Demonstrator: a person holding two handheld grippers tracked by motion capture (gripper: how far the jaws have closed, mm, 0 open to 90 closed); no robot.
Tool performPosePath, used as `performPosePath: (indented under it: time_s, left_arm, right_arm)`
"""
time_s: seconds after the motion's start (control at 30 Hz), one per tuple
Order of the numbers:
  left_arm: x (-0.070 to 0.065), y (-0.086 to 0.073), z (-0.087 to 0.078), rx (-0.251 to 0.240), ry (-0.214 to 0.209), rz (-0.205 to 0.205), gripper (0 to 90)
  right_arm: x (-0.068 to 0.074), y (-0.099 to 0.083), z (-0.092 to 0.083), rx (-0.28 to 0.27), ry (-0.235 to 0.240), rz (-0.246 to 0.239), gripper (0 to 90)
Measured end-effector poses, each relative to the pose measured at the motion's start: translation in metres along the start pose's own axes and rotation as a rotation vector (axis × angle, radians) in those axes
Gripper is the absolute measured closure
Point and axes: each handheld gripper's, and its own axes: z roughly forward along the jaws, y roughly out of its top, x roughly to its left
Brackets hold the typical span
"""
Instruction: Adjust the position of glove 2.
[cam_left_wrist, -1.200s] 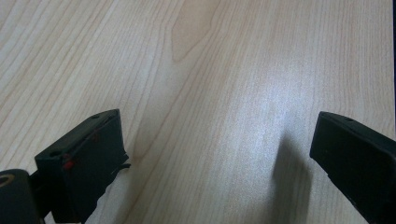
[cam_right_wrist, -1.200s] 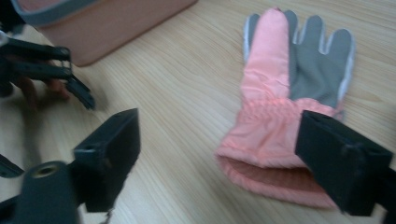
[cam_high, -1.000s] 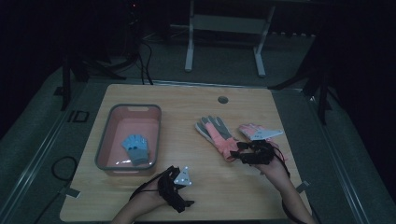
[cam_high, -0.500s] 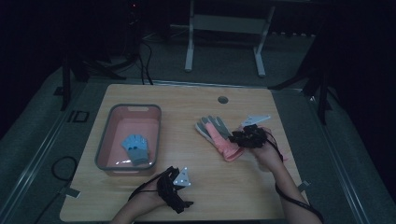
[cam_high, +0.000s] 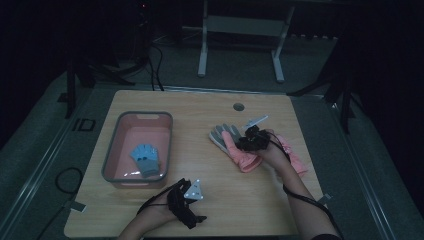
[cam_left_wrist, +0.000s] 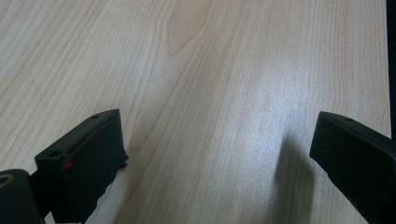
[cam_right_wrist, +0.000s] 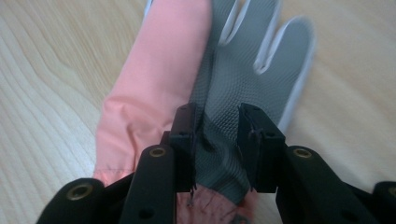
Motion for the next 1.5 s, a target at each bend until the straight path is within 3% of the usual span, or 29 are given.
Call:
performPosePath:
  time_s: [0.1, 0.2, 0.23, 0.27, 0.33, 0.37, 0.5, 0.67, 0.8, 0.83, 0.87, 0.9, 1.03, 1.13, 1.17, 1.4, 1.5]
  left_arm:
    - [0.0, 0.0, 0.0, 0.003, 0.002, 0.006, 3.3]
    - [-0.001, 0.0, 0.001, 0.014, 0.004, 0.013, 3.2]
    - [-0.001, 0.0, 0.001, 0.014, 0.004, 0.013, 3.3]
    - [-0.001, 0.0, 0.001, 0.007, 0.005, 0.008, 3.2]
    - [-0.001, 0.0, 0.001, 0.007, 0.005, 0.008, 3.3]
    - [0.0, 0.0, -0.001, -0.01, 0.001, 0.001, 3.2]
    - [0.0, 0.0, -0.002, -0.018, 0.005, 0.003, 3.2]
    - [-0.002, 0.001, 0.0, 0.0, 0.007, 0.017, 3.3]
    - [-0.002, 0.001, -0.001, -0.008, 0.009, 0.017, 3.2]
    - [-0.002, 0.001, -0.001, -0.008, 0.009, 0.017, 3.3]
    - [-0.002, 0.001, -0.001, -0.008, 0.011, 0.015, 3.3]
    - [-0.002, 0.001, -0.001, -0.006, 0.01, 0.019, 3.2]
    - [-0.002, 0.001, -0.001, -0.007, 0.013, 0.019, 3.2]
    - [-0.002, 0.0, -0.002, -0.008, 0.013, 0.018, 3.3]
    - [-0.002, 0.0, -0.002, -0.011, 0.015, 0.016, 3.2]
    - [-0.001, 0.0, -0.003, -0.004, 0.014, 0.026, 3.3]
    - [-0.002, 0.0, -0.003, -0.006, 0.012, 0.026, 3.3]
  right_arm:
    - [0.0, 0.0, 0.001, -0.005, 0.0, 0.004, 72.3]
    - [0.01, -0.002, 0.002, -0.012, -0.061, -0.019, 82.0]
    - [0.01, -0.002, 0.002, -0.012, -0.061, -0.019, 82.0]
    - [0.014, -0.003, 0.002, -0.019, -0.088, -0.004, 85.1]
    - [0.016, -0.003, 0.002, -0.028, -0.094, 0.006, 85.1]
    - [0.019, -0.003, -0.002, -0.048, -0.083, 0.066, 87.4]
    - [0.033, 0.001, -0.021, -0.096, -0.128, 0.164, 88.0]
    - [0.057, 0.008, -0.046, -0.16, -0.133, 0.209, 88.0]
    - [0.072, 0.007, -0.058, -0.233, -0.151, 0.314, 88.0]
    - [0.072, 0.007, -0.058, -0.233, -0.151, 0.314, 88.0]
    - [0.079, 0.004, -0.062, -0.261, -0.169, 0.382, 88.0]
    - [0.081, 0.002, -0.063, -0.267, -0.167, 0.408, 88.0]
    - [0.092, -0.006, -0.06, -0.284, -0.193, 0.496, 88.0]
    - [0.097, -0.008, -0.055, -0.275, -0.22, 0.505, 87.9]
    - [0.102, -0.013, -0.05, -0.274, -0.239, 0.529, 88.0]
    - [0.105, -0.025, -0.033, -0.271, -0.26, 0.599, 87.8]
    - [0.105, -0.035, -0.022, -0.251, -0.292, 0.63, 87.5]
